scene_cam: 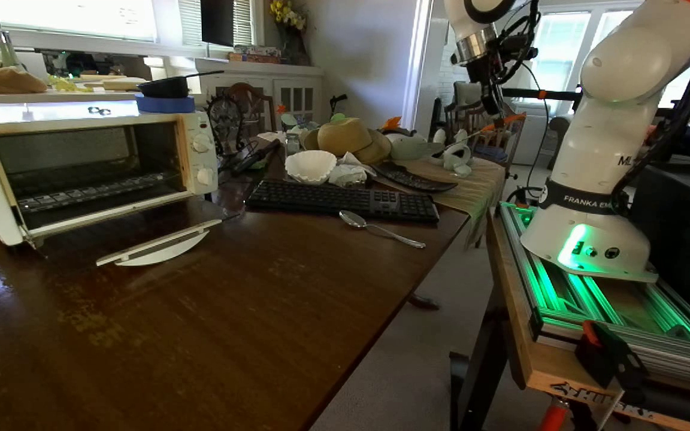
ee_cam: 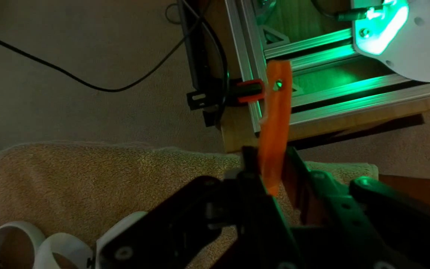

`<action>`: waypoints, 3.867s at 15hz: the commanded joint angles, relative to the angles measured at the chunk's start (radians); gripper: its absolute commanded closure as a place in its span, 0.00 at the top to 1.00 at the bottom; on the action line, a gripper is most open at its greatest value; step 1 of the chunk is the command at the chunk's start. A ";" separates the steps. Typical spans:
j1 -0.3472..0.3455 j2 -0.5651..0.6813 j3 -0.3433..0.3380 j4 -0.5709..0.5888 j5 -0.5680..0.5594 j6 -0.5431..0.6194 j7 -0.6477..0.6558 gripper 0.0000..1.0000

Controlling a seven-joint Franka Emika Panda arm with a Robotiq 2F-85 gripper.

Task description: Use the orange spatula to stir the contents of the black plate

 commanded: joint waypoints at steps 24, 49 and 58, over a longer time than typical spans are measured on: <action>0.333 -0.108 0.174 -0.013 -0.169 -0.269 0.206 0.05; 0.596 -0.175 0.574 -0.011 0.742 0.022 0.446 0.05; 0.615 0.200 0.675 -0.019 0.771 0.520 0.693 0.05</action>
